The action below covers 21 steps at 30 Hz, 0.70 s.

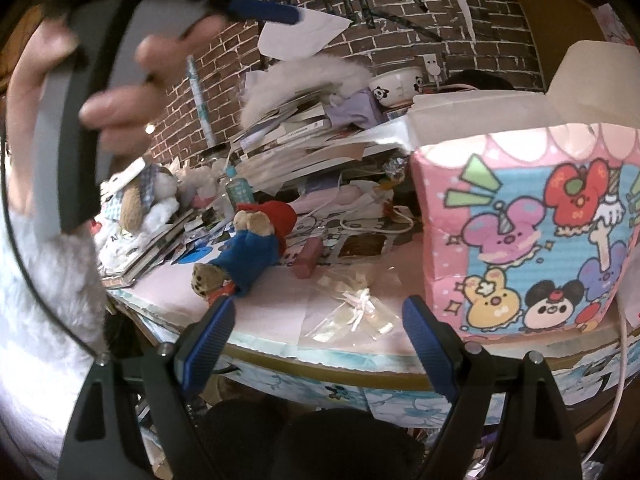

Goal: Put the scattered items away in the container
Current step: 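Move the left gripper back over the desk toward the blue-coated bear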

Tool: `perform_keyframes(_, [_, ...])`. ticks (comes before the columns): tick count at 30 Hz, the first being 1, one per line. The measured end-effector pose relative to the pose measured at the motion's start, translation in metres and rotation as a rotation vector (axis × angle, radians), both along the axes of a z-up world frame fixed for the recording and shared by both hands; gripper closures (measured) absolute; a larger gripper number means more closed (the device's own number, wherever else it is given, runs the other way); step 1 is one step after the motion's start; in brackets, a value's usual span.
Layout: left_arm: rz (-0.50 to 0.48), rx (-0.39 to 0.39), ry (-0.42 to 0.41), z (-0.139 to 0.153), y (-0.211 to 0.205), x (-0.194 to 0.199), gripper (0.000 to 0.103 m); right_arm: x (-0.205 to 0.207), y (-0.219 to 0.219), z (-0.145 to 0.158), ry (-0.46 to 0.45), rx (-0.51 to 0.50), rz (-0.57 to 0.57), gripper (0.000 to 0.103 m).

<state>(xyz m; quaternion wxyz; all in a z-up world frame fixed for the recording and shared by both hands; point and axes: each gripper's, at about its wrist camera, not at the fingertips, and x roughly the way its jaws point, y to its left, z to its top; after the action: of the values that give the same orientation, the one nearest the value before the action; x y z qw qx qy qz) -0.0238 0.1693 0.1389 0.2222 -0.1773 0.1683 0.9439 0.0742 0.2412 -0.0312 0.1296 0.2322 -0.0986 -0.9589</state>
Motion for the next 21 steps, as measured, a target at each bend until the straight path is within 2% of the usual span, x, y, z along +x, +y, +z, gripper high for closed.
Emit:
perform_keyframes(8, [0.133,0.049,0.028,-0.023,-0.055,0.018,0.009,-0.006,-0.013,-0.001,-0.008,0.019,0.02,0.019])
perform_keyframes(21, [0.334,0.155,-0.11,-0.08,-0.142,0.007,0.009,-0.016,-0.031,-0.003,-0.021,0.06,0.035,0.019])
